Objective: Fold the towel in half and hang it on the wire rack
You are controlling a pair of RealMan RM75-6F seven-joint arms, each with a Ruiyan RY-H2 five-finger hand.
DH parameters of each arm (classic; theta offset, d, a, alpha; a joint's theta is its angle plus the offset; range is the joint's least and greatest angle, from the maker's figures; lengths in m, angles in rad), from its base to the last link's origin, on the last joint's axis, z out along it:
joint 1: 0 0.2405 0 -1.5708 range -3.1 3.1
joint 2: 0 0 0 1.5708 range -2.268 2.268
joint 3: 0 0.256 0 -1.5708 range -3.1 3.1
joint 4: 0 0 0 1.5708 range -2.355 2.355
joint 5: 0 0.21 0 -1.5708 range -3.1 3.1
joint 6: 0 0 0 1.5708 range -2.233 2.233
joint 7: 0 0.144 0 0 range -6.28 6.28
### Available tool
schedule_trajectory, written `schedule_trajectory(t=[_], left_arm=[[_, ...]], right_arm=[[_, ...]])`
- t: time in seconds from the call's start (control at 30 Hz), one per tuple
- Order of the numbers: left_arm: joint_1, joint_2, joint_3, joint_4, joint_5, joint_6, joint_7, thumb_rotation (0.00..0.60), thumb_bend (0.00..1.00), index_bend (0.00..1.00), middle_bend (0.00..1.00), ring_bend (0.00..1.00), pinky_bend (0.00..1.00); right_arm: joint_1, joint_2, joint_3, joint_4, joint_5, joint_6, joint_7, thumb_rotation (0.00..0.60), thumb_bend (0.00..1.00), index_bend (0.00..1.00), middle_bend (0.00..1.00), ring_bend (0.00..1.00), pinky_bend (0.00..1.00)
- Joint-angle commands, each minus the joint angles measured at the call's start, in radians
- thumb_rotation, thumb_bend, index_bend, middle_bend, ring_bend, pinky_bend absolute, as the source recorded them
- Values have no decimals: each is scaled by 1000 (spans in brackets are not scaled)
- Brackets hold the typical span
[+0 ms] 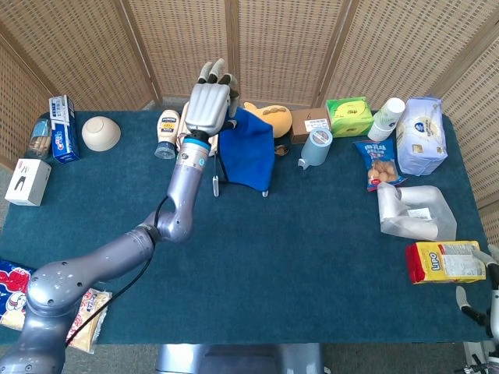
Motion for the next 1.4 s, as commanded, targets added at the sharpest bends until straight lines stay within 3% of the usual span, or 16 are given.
schedule_trajectory(t=[0.03,0.1,0.17,0.23,0.33,0.9,1.03,1.2,1.4], left_arm=[[-23,-45,9,87,11,-32,-24,600,498,753,305,50,0],[-34,-63,22,142,26,-49,-22,600,474,675,240,23,0],[-43,-80,33,191,35,-67,-14,600,389,436,100,1,0],[-53,-97,45,242,36,-97,13,600,282,131,3,0,0],[-64,-107,51,284,28,-129,61,600,212,1,0,0,0],[-53,-99,43,282,83,-34,66,600,3,0,0,0,0],[-46,-92,40,253,94,-12,58,600,0,0,0,0,0],[-16,-57,26,169,100,25,33,600,0,0,0,0,0],[79,44,32,-53,117,100,15,600,0,0,0,0,0]], right_arm=[[-1,3,1,-7,0,2,-6,600,347,201,110,0,0],[-1,5,1,-14,0,2,-10,600,346,201,110,0,0],[0,7,2,-21,-3,1,-13,600,347,200,110,0,0],[-1,10,2,-29,-6,4,-13,600,347,198,110,0,0],[-4,15,2,-35,-5,8,-18,600,345,197,110,0,0],[-14,23,-4,-52,-31,25,-12,600,347,194,110,0,0],[-19,25,-5,-52,-37,34,-7,600,348,194,110,0,0],[-21,27,-5,-48,-43,37,0,600,347,194,110,0,0],[-11,31,-1,-44,-50,24,7,600,346,193,110,0,0]])
